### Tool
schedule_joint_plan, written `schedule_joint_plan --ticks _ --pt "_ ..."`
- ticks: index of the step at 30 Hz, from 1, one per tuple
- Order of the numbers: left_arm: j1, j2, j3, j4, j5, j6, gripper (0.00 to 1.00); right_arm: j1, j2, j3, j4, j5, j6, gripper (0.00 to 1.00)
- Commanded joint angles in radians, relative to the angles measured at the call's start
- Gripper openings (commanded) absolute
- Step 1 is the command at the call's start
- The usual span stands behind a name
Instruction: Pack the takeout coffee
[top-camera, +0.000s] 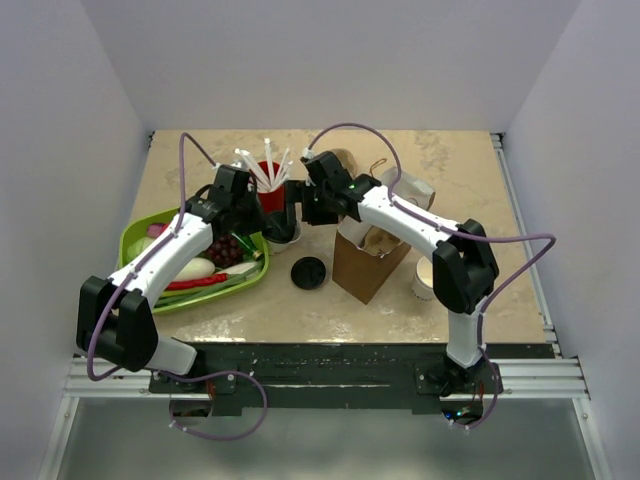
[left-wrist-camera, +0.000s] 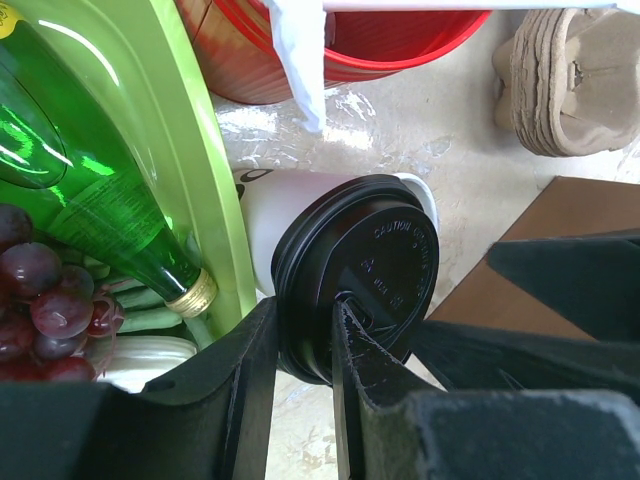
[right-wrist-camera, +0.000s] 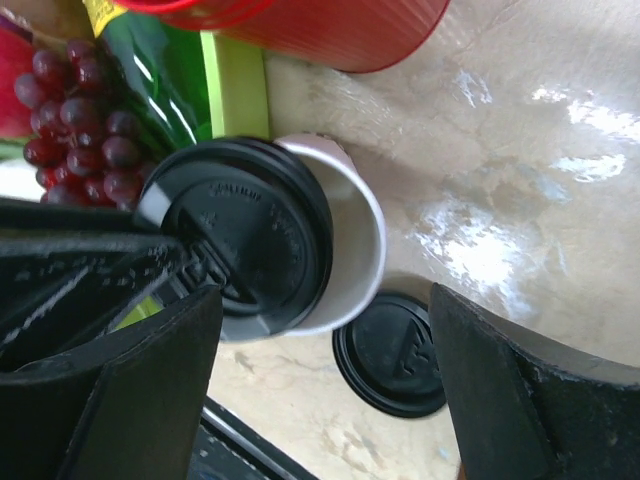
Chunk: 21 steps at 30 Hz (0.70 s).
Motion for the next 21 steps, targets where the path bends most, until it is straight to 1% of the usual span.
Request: schedule_joint_plan --ticks 1,4,8,12,17,21 --pt "0.012 -0.007 0.004 -0.035 -0.029 0.039 0.14 -0.011 0.004 -0.032 0.108 -0.015 0.121 0.87" --pt "0.012 -0.004 0.006 -0.035 -0.026 0.04 0.13 -0.014 0.007 -0.063 0.156 -0.023 0.153 0.87" --pt "0.012 -0.004 0.007 -0.033 -0.023 0.042 0.13 -0.016 0.036 -0.064 0.17 -0.093 0.18 0.88" --pt "0.012 -0.004 0.009 -0.033 -0.022 0.043 0.13 -0.014 0.04 -0.087 0.24 -0.142 0.212 0.86" --pt "0.012 -0.003 0.007 -0.03 -0.019 0.042 0.13 -0.013 0.055 -0.058 0.173 -0.098 0.19 0.87" --pt "0.012 0.0 0.006 -0.033 -0.02 0.042 0.13 -0.014 0.029 -0.063 0.162 -0.037 0.167 0.87"
